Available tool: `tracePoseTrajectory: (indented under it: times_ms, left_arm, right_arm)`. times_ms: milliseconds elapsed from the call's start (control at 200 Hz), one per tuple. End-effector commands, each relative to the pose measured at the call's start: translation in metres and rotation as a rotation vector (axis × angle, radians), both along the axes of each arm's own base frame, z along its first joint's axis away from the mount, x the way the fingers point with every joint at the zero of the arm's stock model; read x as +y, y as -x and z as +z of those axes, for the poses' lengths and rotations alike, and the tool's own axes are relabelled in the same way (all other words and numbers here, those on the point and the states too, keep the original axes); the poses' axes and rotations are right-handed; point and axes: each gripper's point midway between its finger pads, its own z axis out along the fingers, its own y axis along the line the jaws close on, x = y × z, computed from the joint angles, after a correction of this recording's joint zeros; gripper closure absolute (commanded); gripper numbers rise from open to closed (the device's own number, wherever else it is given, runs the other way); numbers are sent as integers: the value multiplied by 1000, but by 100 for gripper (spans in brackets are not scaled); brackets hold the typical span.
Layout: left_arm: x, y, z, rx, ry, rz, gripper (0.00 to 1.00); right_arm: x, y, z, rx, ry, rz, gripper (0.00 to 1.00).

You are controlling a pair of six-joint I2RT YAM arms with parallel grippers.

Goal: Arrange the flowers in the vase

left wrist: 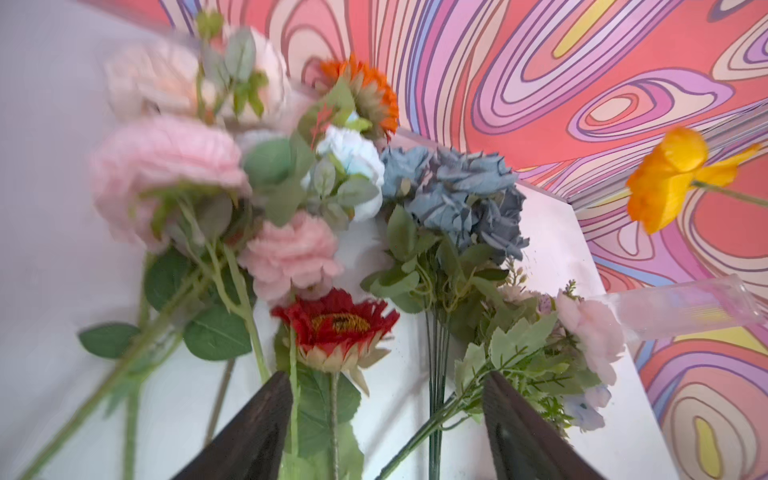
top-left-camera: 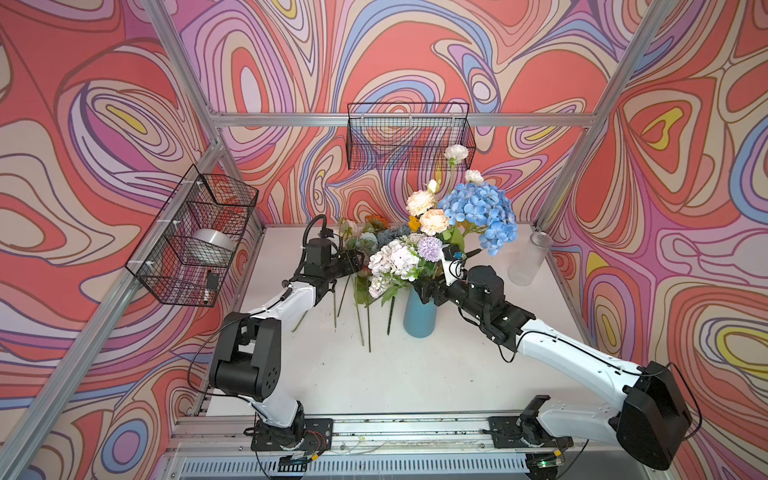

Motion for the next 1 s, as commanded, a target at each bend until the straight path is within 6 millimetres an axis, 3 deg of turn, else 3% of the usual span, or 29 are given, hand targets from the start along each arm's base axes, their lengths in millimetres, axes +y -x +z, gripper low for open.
tracePoseTrajectory:
  times_ms: [0, 155, 366, 656, 996]
  left_arm:
    - [37, 19, -37, 166, -272, -3, 27]
    - [58, 24, -61, 236, -427, 14, 27]
    - [81, 45, -106, 407, -549, 40, 28]
    - [111, 37, -125, 519, -616, 94, 29]
    - [106, 29, -155, 632, -560, 11, 47]
  right_arm:
    - [-2, -2, 14, -36, -35, -21, 1]
    - [-2, -1, 13, -33, -36, -19, 2]
    - [-4, 0, 17, -36, -48, -24, 2]
    - [-3, 1, 19, -28, -56, -21, 2]
    - [-2, -1, 21, -31, -57, -24, 2]
